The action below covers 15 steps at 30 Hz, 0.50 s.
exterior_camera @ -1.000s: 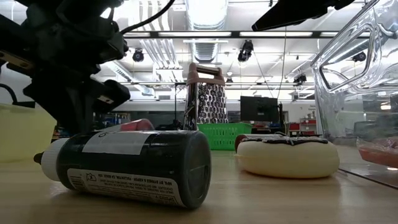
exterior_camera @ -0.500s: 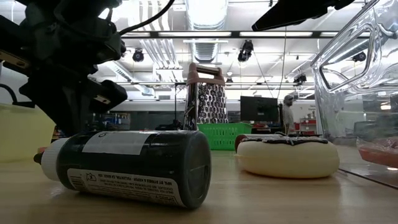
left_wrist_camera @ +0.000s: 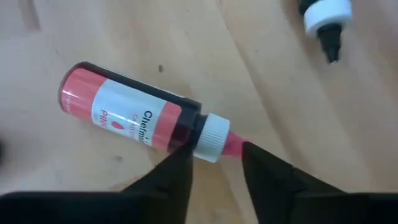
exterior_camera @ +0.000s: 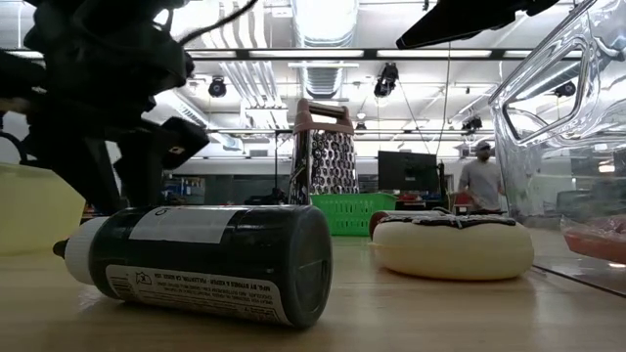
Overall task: Pick & Place Food Item
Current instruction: Put the pink ink bottle into the yellow bin
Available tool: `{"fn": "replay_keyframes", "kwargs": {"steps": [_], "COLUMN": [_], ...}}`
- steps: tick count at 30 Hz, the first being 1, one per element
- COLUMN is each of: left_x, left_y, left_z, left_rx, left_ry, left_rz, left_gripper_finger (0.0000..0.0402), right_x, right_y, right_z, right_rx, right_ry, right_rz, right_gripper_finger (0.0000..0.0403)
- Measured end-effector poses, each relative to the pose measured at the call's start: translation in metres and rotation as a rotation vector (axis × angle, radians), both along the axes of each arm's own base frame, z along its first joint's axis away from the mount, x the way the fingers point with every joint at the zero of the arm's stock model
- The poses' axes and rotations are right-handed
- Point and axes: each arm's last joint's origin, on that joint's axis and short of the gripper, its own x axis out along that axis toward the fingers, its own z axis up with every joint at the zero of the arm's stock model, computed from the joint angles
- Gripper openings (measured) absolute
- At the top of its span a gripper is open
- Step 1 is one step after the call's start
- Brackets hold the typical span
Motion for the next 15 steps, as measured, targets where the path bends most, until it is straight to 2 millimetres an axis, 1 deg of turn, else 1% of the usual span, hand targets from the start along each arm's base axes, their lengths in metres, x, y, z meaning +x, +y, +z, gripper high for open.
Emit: {"fn": "replay_keyframes", "kwargs": {"steps": [2, 4, 8, 11, 15], "left_x": [0.0, 0.001, 0.006, 0.01, 0.016], "left_y": [0.0, 0.0, 0.005, 0.004, 0.002], "left_z": [0.0, 0.0, 0.004, 0.01, 0.018], "left_rx": [0.051, 0.056, -0.021, -0.069, -0.135], "left_ry": [-0.021, -0.028, -0.021, -0.028, -0.034], "left_rz": [-0.032, -0.017, 0.133, 0.208, 0.279], "left_gripper_finger": [0.0177, 0.02, 0.0236, 0.0252, 0.0256], "right_x": [0.0, 0.0, 0.0, 0.0, 0.0], "right_y": [0.0, 0.0, 0.0, 0.0, 0.0], "right_z": [0.0, 0.0, 0.0, 0.0, 0.0], "right_rx": [0.0, 0.0, 0.0, 0.0, 0.0], "right_ry": [0.0, 0.001, 0.001, 0.001, 0.001], "right_rz": [0.0, 0.0, 0.0, 0.0, 0.0], "right_gripper_finger": [0.0203, 0.0203, 0.0203, 0.0203, 0.0203]}}
